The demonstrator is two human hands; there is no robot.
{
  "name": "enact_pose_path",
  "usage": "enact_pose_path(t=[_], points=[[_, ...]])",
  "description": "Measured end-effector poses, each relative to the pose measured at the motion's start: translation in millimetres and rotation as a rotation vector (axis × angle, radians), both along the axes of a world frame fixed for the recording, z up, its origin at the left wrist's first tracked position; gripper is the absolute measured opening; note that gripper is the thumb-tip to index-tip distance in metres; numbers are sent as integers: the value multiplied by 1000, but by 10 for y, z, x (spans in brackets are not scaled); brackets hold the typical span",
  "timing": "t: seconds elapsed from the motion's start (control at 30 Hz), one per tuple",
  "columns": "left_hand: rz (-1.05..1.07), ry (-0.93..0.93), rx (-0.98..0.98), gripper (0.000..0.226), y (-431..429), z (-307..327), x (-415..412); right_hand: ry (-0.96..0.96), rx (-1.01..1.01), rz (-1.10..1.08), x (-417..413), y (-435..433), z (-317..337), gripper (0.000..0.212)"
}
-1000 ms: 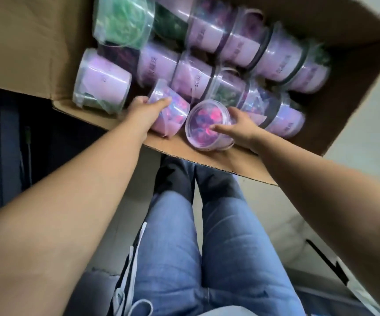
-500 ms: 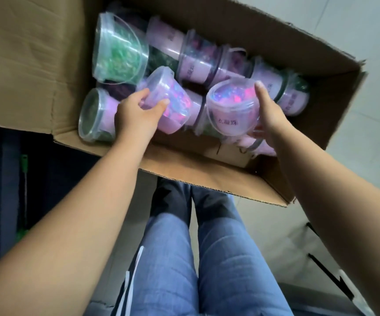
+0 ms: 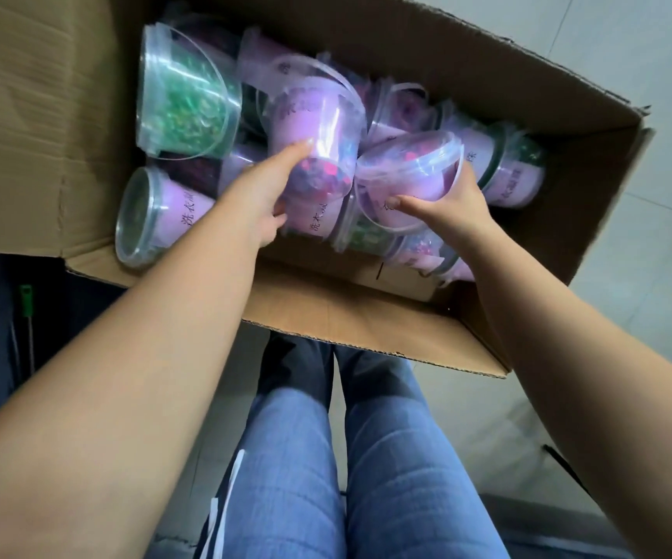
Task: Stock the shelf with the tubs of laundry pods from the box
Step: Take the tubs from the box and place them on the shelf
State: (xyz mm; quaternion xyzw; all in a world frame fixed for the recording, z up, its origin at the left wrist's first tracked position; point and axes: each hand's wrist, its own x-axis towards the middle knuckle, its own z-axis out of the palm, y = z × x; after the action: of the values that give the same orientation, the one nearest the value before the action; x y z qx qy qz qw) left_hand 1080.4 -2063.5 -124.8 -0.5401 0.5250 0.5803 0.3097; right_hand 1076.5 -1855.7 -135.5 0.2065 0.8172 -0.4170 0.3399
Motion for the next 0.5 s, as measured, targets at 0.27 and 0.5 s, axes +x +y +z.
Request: enact_pose_path(t=[0.27,0.5], points=[[-134,-4,1,121,-111,-237,-309,7,-75,-156,1,68,-24,71],[-110,163,-15,65,-131,500,11,-130,-281,-385,33,34,503,60]])
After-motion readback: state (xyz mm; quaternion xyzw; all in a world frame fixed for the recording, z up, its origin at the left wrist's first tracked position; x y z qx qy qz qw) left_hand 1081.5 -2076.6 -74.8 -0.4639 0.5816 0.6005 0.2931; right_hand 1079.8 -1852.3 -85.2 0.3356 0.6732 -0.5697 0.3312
